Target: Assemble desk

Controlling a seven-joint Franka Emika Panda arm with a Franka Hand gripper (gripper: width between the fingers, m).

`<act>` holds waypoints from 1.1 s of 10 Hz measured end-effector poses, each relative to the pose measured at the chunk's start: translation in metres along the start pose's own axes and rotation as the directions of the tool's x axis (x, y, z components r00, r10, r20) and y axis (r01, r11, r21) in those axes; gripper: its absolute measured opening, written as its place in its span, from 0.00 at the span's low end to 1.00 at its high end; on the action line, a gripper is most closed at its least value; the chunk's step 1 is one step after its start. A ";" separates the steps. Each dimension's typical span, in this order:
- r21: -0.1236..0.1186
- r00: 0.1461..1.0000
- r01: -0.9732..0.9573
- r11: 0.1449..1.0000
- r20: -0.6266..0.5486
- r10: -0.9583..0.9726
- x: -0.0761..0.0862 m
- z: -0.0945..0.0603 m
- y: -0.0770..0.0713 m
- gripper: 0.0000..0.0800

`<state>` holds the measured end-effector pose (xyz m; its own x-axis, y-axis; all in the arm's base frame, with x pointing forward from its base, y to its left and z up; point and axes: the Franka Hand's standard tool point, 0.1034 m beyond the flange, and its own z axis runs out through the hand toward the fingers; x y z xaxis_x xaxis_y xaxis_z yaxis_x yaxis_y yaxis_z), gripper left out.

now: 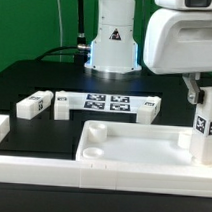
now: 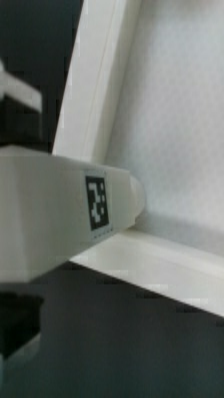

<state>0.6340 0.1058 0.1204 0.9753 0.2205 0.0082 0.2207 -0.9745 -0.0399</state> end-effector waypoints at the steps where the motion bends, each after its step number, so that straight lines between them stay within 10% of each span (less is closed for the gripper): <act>1: 0.000 1.000 -0.001 1.000 0.000 0.001 0.000 0.000 0.001 0.41; 5: 0.018 0.987 -0.159 0.987 -0.005 0.159 0.000 0.001 0.002 0.36; 11: 0.072 0.736 -0.676 0.734 0.014 0.676 0.001 0.002 0.005 0.36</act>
Offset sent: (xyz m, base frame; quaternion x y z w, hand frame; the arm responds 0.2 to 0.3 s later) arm 0.0000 0.0000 0.0000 0.0000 0.0000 0.0000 1.0000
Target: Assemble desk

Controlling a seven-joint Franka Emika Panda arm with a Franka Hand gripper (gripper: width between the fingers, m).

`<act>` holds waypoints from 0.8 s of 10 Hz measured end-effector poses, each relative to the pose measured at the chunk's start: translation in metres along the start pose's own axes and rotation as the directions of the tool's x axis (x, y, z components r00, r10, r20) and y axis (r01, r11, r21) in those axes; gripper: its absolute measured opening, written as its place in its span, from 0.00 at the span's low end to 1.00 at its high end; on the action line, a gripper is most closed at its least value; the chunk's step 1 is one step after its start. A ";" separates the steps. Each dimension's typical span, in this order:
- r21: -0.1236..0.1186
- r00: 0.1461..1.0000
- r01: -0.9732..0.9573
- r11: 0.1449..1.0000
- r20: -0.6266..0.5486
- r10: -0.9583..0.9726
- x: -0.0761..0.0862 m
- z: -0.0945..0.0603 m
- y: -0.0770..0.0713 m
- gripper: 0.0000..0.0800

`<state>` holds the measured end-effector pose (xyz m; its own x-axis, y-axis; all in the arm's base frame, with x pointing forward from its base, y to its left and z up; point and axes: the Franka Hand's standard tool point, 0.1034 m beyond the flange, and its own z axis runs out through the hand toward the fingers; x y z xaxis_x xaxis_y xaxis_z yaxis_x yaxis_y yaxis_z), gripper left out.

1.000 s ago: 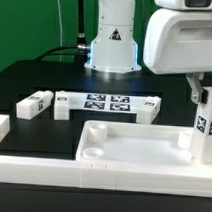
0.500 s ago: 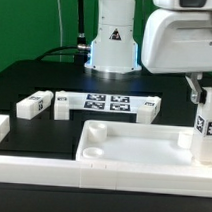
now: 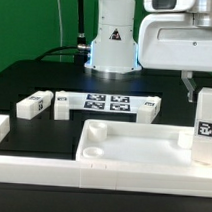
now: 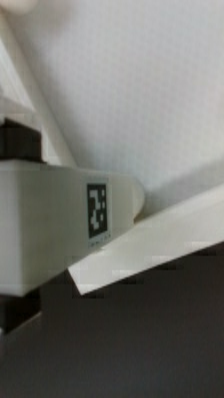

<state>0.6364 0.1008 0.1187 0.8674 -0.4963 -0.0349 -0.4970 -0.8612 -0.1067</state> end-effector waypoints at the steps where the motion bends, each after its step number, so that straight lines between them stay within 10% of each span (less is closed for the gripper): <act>1: 0.000 0.992 -0.127 0.992 0.002 0.127 -0.001 0.000 -0.001 0.36; 5: 0.000 0.930 -0.369 0.930 0.004 0.369 -0.002 0.001 -0.003 0.36; 6: 0.000 0.939 -0.343 0.939 0.004 0.343 -0.002 0.001 -0.003 0.60; 8: -0.002 0.960 -0.281 0.960 0.002 0.281 -0.002 0.001 -0.003 0.74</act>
Offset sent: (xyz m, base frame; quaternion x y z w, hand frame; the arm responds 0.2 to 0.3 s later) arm 0.0005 0.0029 0.0033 -0.0073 -0.0143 0.2006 0.9795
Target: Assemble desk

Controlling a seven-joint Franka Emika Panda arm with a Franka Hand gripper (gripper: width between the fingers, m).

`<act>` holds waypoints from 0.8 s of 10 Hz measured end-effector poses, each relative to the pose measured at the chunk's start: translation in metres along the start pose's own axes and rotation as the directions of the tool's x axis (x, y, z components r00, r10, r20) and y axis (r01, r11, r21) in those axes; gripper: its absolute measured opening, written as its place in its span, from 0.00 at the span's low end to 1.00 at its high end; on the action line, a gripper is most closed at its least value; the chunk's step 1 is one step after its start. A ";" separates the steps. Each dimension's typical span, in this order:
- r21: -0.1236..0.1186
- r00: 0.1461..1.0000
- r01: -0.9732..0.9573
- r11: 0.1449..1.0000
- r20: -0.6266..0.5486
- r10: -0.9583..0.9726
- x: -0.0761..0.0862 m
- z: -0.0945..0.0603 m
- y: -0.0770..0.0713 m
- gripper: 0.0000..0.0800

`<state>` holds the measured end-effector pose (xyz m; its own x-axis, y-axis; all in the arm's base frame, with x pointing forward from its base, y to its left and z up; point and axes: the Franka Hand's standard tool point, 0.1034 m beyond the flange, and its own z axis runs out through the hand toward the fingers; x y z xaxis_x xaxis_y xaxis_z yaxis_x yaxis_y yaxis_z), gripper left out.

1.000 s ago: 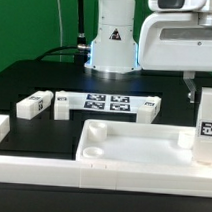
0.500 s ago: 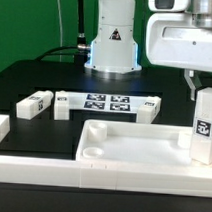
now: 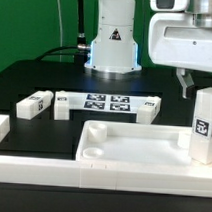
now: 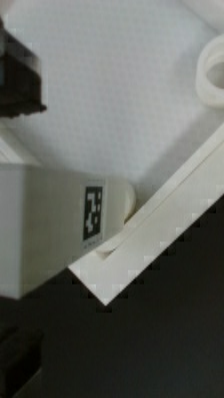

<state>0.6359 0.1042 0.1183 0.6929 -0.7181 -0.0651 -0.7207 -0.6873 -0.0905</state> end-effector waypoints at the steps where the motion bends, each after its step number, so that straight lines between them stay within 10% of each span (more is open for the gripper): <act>1: -0.010 0.994 0.106 0.994 -0.008 -0.106 -0.001 0.000 0.000 0.79; 7: -0.012 0.852 0.523 0.852 -0.009 -0.523 0.000 0.000 -0.001 0.81; 8: -0.042 0.792 0.609 0.792 -0.014 -0.610 0.001 0.001 0.000 0.81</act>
Offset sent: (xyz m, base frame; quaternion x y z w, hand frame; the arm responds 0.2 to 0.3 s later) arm 0.0000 0.0000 0.0000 0.0000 0.0000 -0.1938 0.9810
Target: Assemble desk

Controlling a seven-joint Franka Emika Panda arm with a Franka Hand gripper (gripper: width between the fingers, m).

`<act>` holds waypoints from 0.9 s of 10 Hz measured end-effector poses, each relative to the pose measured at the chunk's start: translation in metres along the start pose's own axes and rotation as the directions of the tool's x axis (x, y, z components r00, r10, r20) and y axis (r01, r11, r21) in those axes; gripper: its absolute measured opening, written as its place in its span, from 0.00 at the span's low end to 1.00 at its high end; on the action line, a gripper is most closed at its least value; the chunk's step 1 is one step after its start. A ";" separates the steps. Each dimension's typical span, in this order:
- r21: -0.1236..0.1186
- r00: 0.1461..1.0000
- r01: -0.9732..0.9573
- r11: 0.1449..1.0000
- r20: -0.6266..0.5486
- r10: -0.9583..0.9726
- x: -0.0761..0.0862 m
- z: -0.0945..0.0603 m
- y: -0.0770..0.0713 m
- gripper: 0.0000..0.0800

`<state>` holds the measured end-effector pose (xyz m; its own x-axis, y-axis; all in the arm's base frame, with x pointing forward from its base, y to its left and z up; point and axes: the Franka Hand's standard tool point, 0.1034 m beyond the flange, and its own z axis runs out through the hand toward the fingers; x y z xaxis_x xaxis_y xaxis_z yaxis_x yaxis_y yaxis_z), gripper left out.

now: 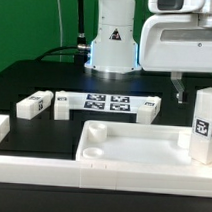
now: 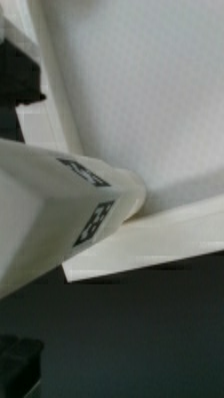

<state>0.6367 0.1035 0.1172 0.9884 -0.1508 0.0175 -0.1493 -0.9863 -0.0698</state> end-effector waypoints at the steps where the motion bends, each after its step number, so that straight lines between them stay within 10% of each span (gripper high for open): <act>1: -0.018 0.995 0.102 0.995 -0.007 -0.102 0.001 0.000 0.000 0.81; 8: -0.053 0.814 0.579 0.813 -0.003 -0.580 0.004 -0.001 -0.001 0.81; 9: -0.052 0.819 0.572 0.818 -0.004 -0.573 0.004 -0.001 -0.001 0.65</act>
Offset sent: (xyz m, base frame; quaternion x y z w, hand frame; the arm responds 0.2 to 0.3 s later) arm 0.0061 -0.0044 0.0025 -0.0485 0.0243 -0.1952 0.9793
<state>0.6409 0.1035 0.1187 0.8954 0.4414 0.0582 0.4419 -0.8971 0.0052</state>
